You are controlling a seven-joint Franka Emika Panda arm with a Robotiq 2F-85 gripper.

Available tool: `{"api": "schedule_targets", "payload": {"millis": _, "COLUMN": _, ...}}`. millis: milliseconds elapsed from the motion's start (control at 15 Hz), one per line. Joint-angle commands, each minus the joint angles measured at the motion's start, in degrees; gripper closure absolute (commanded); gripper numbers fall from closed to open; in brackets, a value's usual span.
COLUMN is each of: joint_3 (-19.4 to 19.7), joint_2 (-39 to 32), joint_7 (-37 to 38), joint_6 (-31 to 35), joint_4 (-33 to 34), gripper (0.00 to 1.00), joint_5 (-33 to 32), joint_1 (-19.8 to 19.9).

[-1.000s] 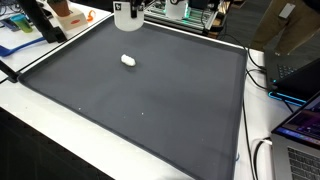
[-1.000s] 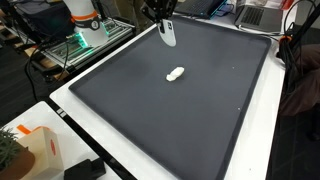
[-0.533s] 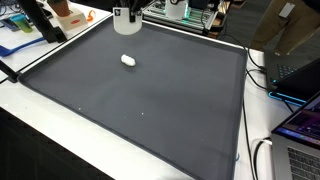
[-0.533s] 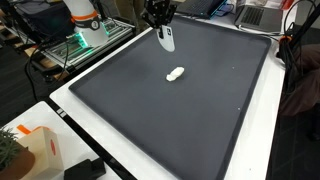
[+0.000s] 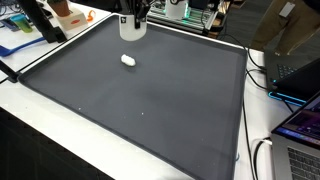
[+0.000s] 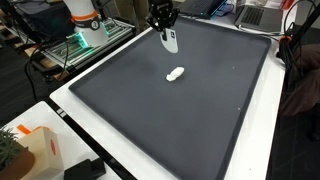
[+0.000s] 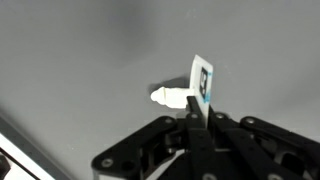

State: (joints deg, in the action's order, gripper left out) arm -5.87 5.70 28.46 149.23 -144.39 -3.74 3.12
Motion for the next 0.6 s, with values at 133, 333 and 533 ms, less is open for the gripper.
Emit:
{"api": "schedule_targets", "payload": {"millis": 133, "joint_3": 1.22, "joint_2": -5.97, "joint_7": 2.15, "joint_6": 5.01, "joint_4": 1.73, "gripper": 0.99, "joint_5": -0.85, "joint_1": -1.22}}
{"api": "schedule_targets", "payload": {"millis": 333, "joint_3": 1.98, "joint_2": -8.62, "joint_7": 2.30, "joint_6": 5.99, "joint_4": 2.55, "gripper": 0.99, "joint_5": -1.02, "joint_1": -2.02}}
{"api": "schedule_targets", "payload": {"millis": 533, "joint_3": 3.19, "joint_2": -10.80, "joint_7": 3.32, "joint_6": 7.59, "joint_4": 3.23, "gripper": 0.99, "joint_5": -1.98, "joint_1": -2.95}}
